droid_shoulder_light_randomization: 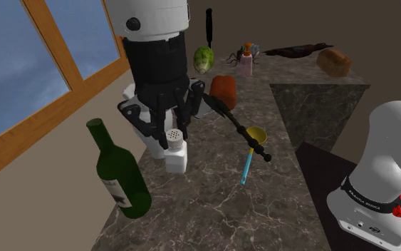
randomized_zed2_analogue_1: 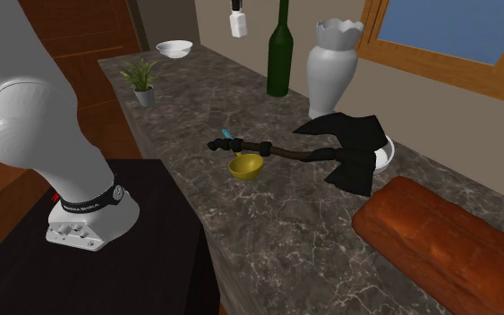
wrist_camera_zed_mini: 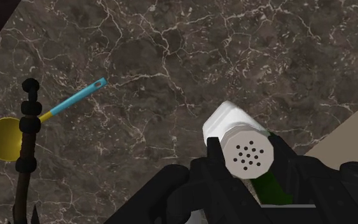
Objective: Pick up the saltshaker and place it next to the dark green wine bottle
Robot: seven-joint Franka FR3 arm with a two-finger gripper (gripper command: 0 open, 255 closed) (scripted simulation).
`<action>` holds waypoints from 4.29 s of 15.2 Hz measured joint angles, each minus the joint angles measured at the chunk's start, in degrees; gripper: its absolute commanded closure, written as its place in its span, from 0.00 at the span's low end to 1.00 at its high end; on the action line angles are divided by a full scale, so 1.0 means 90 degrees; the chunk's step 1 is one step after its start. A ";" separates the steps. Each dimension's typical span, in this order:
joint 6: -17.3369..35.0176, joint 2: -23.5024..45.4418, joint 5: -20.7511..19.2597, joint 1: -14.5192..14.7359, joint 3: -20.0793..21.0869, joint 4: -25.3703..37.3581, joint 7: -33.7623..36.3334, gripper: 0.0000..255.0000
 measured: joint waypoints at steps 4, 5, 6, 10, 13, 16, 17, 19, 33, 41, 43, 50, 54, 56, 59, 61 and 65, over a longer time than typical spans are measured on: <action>0.0356 -0.0096 0.0040 -0.0014 -0.0013 -0.0444 -0.0034 1.00; 0.0423 -0.0088 0.0036 -0.0012 -0.0010 -0.0503 -0.0029 1.00; 0.0528 -0.0114 0.0047 -0.0023 -0.0022 -0.0632 -0.0056 1.00; 0.0874 -0.0118 0.0050 -0.0014 -0.0012 -0.0982 -0.0042 1.00; 0.1143 -0.0123 0.0053 -0.0015 -0.0013 -0.1256 -0.0048 1.00; 0.1400 -0.0102 0.0044 -0.0011 -0.0009 -0.1493 -0.0042 1.00; 0.1490 -0.0101 0.0045 -0.0019 -0.0017 -0.1582 -0.0059 1.00; 0.1639 -0.0077 0.0035 -0.0013 -0.0011 -0.1709 -0.0045 1.00; 0.2807 0.0205 -0.0088 0.0010 0.0003 -0.2619 0.0035 1.00; 0.3444 0.0518 -0.0245 0.0031 -0.0005 -0.2971 0.0130 1.00; 0.3506 0.0547 -0.0260 0.0039 -0.0003 -0.3007 0.0149 1.00; 0.3528 0.0552 -0.0264 0.0040 -0.0003 -0.3021 0.0152 0.00; 0.3528 0.0552 -0.0264 0.0040 -0.0003 -0.3021 0.0152 0.00; 0.3278 0.0436 -0.0203 0.0024 -0.0001 -0.2871 0.0104 0.00; 0.2853 0.0237 -0.0106 0.0004 0.0000 -0.2626 0.0034 0.00; 0.2792 0.0198 -0.0086 0.0005 0.0003 -0.2604 0.0027 0.00; 0.2765 0.0193 -0.0084 0.0004 0.0002 -0.2584 0.0024 0.00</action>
